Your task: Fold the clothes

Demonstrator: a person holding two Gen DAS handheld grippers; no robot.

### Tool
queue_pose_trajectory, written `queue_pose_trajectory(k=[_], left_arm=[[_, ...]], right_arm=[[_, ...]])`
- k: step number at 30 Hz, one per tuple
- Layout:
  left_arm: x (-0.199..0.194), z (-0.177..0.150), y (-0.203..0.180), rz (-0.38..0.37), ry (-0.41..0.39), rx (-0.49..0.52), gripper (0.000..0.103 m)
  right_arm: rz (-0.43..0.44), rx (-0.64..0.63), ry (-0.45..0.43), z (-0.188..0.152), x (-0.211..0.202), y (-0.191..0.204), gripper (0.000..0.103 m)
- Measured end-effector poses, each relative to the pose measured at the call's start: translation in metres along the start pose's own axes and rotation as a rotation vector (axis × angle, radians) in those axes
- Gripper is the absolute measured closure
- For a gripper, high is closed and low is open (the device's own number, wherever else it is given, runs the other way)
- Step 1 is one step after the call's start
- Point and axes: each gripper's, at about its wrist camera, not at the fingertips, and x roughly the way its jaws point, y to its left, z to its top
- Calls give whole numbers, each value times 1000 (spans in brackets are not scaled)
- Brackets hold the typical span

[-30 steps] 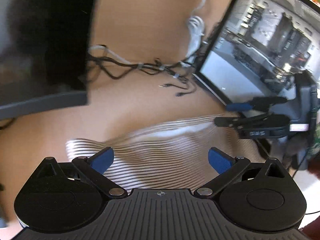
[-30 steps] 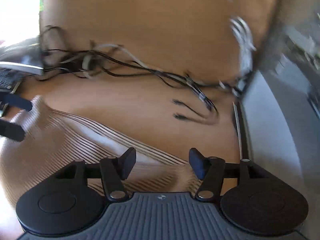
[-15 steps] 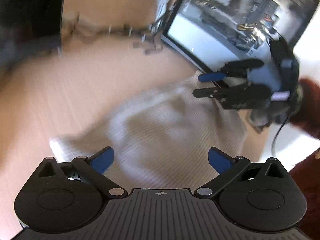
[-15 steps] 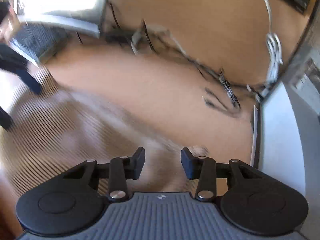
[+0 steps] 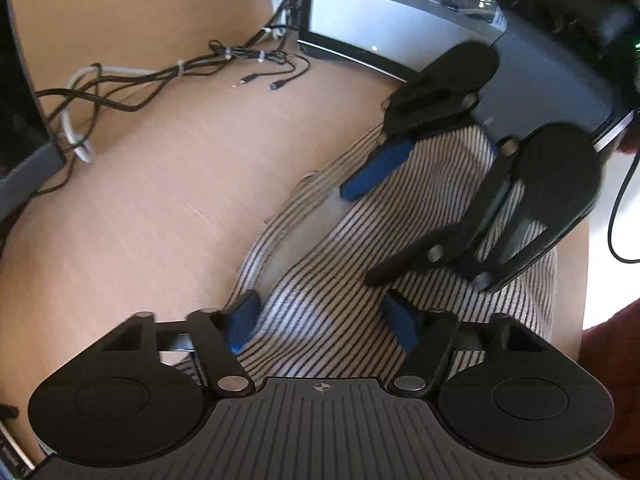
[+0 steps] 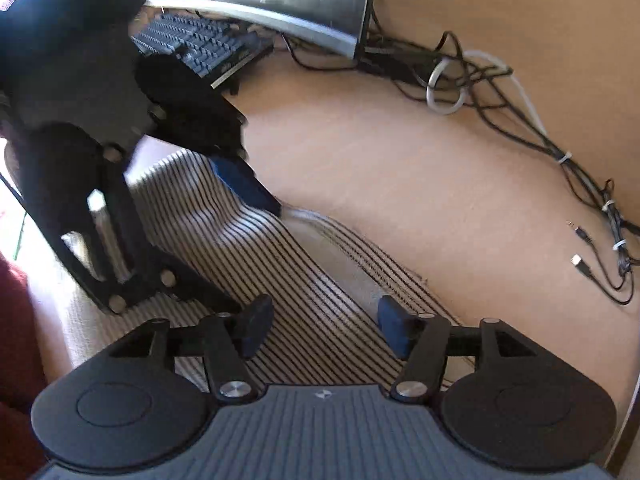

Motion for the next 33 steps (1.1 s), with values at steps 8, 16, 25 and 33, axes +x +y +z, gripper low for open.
queue_pose_trajectory(k=[8, 16, 25, 33], left_arm=[[-49, -14, 15, 40, -177, -211, 23], [-75, -25, 19, -60, -284, -320, 8], [-21, -16, 2, -45, -144, -288, 8], [-4, -7, 13, -52, -113, -296, 7]], right_arm=[[-110, -229, -74, -8, -49, 48, 96], [-304, -330, -207, 37, -57, 24, 96], [-334, -194, -118, 16, 28, -13, 90], [-447, 265, -266, -38, -64, -15, 62]])
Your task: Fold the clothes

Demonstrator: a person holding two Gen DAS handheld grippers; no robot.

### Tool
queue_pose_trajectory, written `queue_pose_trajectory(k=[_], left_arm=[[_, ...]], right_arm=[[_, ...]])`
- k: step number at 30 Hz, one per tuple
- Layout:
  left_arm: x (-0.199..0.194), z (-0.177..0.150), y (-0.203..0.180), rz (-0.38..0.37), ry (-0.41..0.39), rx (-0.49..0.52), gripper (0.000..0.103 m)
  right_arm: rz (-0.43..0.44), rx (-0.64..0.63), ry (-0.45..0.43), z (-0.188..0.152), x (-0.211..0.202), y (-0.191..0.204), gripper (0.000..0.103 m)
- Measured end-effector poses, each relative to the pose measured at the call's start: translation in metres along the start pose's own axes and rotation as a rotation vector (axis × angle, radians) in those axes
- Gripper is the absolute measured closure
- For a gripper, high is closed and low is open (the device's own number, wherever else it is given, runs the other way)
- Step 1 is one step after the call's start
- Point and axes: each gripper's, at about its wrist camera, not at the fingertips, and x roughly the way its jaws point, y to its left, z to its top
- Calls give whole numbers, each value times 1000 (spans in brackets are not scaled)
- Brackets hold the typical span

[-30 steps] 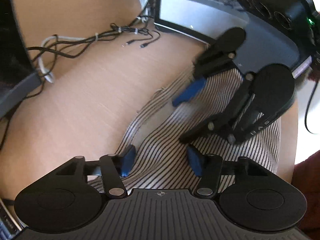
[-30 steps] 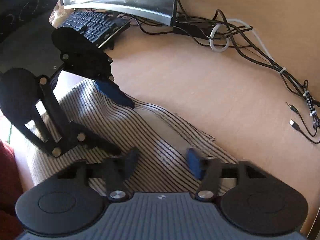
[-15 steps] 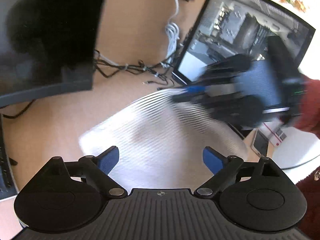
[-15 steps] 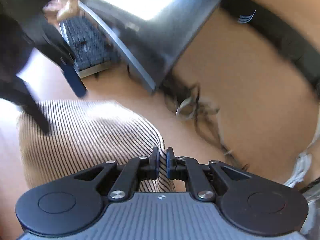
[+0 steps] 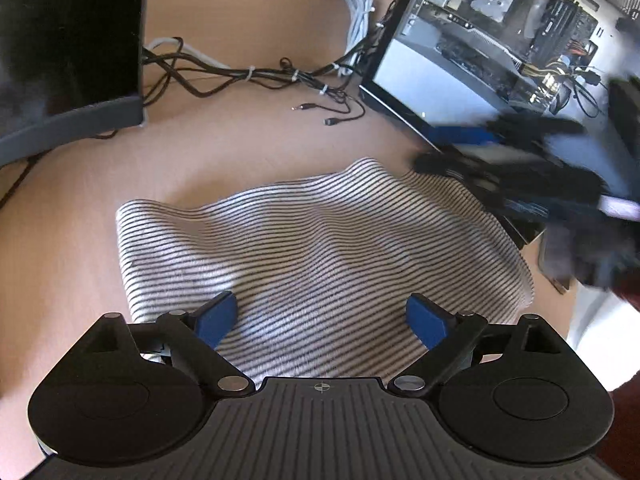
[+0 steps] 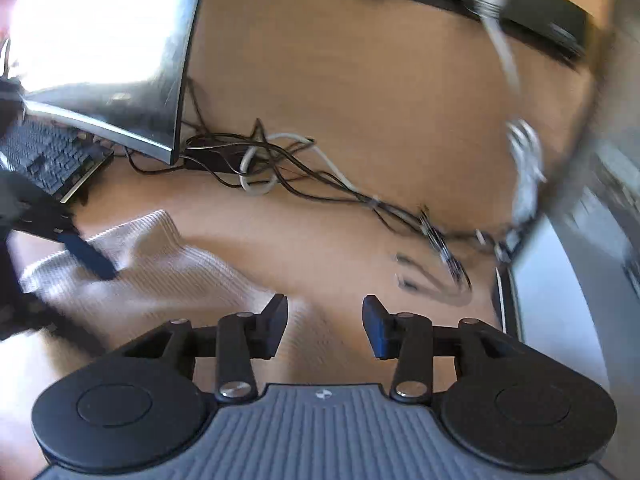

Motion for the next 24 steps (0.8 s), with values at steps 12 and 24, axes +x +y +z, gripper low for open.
queue_pose_trajectory(k=[12, 24], left_arm=[[13, 13, -6, 50, 16, 56, 5], [-25, 15, 14, 94, -99, -80, 4]], right_arm=[[-198, 196, 116, -45, 7, -12, 60], [-215, 332, 59, -27, 10, -32, 91]])
